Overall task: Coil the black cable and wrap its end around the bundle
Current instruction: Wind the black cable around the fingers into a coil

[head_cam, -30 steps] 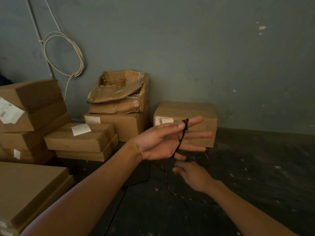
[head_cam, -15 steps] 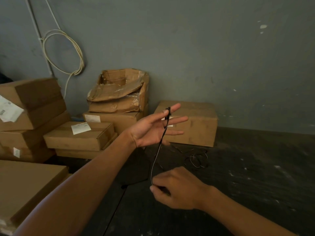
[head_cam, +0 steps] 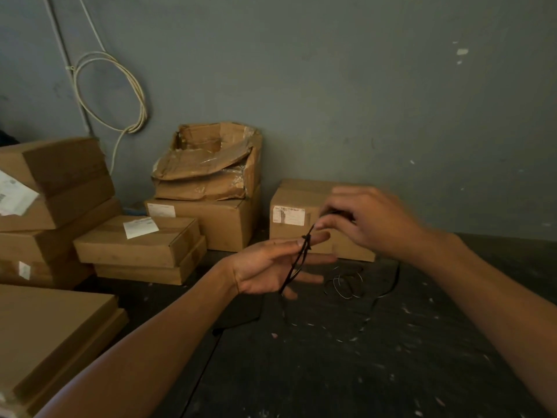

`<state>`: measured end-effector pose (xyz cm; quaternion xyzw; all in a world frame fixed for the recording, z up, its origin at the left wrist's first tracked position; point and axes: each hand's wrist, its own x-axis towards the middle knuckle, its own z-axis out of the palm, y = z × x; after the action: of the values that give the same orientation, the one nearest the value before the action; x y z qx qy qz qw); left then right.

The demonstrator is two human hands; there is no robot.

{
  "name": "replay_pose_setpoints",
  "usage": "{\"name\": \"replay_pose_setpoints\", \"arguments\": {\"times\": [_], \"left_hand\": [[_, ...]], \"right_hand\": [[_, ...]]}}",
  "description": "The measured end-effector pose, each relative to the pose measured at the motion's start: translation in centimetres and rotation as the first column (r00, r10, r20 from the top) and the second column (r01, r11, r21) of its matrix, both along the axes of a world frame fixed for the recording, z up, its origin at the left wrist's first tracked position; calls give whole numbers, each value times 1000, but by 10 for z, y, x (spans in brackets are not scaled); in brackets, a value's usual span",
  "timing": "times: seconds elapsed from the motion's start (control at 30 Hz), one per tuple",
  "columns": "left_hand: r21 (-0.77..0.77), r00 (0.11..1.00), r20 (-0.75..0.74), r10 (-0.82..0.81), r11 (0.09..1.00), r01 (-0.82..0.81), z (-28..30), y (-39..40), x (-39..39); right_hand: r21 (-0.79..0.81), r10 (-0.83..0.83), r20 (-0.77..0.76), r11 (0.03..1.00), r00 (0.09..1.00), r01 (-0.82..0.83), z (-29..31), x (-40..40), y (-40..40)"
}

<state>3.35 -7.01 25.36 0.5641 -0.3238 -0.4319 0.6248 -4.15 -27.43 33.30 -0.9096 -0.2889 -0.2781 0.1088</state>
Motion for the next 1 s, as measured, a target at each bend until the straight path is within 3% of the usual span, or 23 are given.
{"name": "replay_pose_setpoints", "arguments": {"times": [0.2, 0.37, 0.53, 0.77, 1.0], "left_hand": [[-35, 998, -47, -33, 999, 31, 0, 0, -4], [-55, 992, -50, -113, 992, 111, 2, 0, -6], [-140, 974, -65, -216, 969, 206, 8, -5, -11], [-188, 972, -26, -232, 957, 223, 22, -5, -15], [-239, 961, -12, -275, 934, 264, 25, -7, -16]], "right_hand": [[101, 6, 73, 995, 997, -14, 7, 12, -19], [165, 22, 32, 986, 999, -27, 0, 17, -24], [266, 31, -64, 964, 997, -13, -13, 26, -29], [417, 67, -294, 907, 954, 65, -73, 34, -28], [355, 151, -422, 935, 894, 9, -134, 29, 4]]}}
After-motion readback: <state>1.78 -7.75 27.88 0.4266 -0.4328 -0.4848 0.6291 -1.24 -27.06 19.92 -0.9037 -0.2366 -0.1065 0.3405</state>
